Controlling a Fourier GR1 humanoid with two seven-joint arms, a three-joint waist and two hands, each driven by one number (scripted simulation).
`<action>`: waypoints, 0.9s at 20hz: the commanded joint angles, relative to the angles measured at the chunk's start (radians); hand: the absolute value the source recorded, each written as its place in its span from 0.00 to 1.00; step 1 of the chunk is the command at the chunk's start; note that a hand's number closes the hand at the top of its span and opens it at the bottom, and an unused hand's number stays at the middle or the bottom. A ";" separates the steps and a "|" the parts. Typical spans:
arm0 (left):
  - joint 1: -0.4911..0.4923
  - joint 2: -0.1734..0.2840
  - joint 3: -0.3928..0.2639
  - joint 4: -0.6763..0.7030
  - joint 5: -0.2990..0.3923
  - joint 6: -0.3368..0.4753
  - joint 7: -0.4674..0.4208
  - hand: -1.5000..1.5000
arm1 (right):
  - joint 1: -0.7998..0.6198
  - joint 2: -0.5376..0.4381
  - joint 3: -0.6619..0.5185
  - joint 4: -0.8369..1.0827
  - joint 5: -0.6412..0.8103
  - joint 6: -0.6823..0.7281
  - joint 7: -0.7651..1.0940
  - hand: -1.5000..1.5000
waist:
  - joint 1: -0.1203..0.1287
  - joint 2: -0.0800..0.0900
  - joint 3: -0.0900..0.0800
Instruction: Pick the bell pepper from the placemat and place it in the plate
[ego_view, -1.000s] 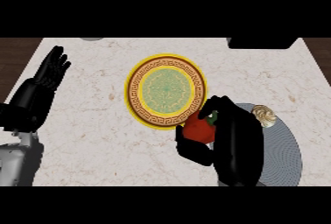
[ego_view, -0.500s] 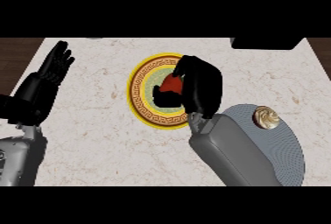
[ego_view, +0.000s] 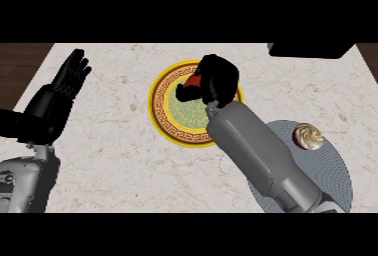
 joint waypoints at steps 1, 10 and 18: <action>-0.057 0.014 0.015 0.039 0.012 -0.019 0.009 0.50 | -0.050 0.002 0.061 0.175 -0.140 -0.092 -0.039 1.00 | 0.016 0.006 0.000; -0.039 -0.023 -0.027 0.008 -0.014 -0.007 -0.001 0.50 | -0.089 0.002 -0.066 0.300 -0.362 -0.269 -0.263 0.00 | 0.050 0.020 0.002; -0.107 -0.019 -0.018 0.015 -0.002 -0.005 0.064 0.50 | -0.103 0.002 -0.092 0.296 -0.484 -0.527 -0.425 0.00 | 0.048 0.016 0.003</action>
